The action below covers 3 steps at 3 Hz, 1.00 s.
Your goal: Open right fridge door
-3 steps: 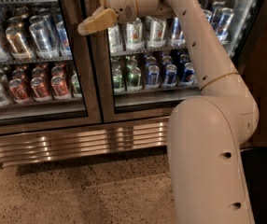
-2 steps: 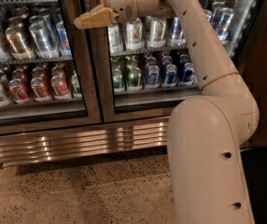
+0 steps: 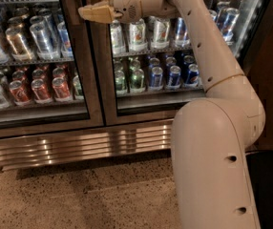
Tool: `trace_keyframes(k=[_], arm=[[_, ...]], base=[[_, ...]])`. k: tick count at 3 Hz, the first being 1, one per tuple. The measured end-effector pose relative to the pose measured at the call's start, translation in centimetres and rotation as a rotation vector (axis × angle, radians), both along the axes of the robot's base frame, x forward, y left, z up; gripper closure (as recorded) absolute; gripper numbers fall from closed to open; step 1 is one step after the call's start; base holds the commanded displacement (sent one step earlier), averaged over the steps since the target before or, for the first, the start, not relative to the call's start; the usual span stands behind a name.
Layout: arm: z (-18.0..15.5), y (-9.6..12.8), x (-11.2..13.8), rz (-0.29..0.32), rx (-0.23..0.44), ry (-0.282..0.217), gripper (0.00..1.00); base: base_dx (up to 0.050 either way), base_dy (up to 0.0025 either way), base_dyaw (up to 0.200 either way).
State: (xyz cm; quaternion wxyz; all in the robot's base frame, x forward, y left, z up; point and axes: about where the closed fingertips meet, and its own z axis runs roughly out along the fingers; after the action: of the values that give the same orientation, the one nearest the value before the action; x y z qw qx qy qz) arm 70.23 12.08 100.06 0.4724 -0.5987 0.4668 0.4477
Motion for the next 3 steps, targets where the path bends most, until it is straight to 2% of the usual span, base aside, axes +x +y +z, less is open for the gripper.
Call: trace_keyframes(k=[1,2,3], arm=[[0.00,0.01,0.00,0.000,0.000,0.000,1.00],[0.00,0.01,0.00,0.000,0.000,0.000,1.00],[0.00,0.01,0.00,0.000,0.000,0.000,0.80]], base=[[0.000,0.00000,0.000],[0.000,0.00000,0.000],[0.000,0.00000,0.000]])
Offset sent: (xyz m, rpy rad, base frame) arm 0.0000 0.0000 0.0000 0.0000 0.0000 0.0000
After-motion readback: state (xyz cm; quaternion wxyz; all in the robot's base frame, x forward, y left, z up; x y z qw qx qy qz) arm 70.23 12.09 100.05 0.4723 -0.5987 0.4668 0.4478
